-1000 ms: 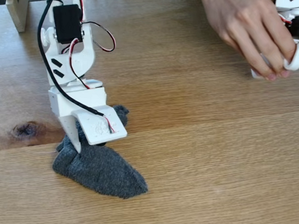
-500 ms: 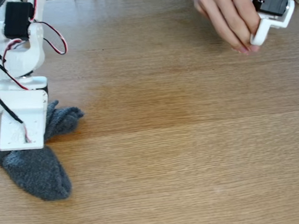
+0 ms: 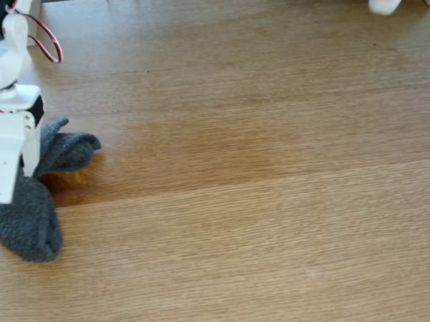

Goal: Clean the area in front of the robot

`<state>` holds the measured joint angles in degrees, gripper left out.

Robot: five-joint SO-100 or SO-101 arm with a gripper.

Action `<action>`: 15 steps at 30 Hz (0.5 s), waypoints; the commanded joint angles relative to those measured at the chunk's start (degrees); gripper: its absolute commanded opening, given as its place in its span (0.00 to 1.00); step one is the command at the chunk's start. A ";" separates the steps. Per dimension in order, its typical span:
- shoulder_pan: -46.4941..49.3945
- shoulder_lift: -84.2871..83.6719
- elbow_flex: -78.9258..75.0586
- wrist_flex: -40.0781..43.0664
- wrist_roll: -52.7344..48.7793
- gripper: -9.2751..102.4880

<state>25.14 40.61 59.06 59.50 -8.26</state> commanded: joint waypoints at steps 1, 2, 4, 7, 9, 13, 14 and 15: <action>0.70 18.90 -1.14 -1.85 1.32 0.08; 0.79 21.01 -1.14 -1.58 0.26 0.08; 2.02 24.79 -0.18 0.26 -1.32 0.08; 5.54 30.50 5.98 3.25 -3.25 0.08; 8.70 34.89 12.92 3.96 -4.83 0.08; 15.82 45.62 32.17 0.97 -9.84 0.08; 17.40 48.16 37.44 -1.05 -11.51 0.08; 19.16 50.63 43.07 -3.52 -13.36 0.08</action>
<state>39.20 74.44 88.07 60.82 -16.88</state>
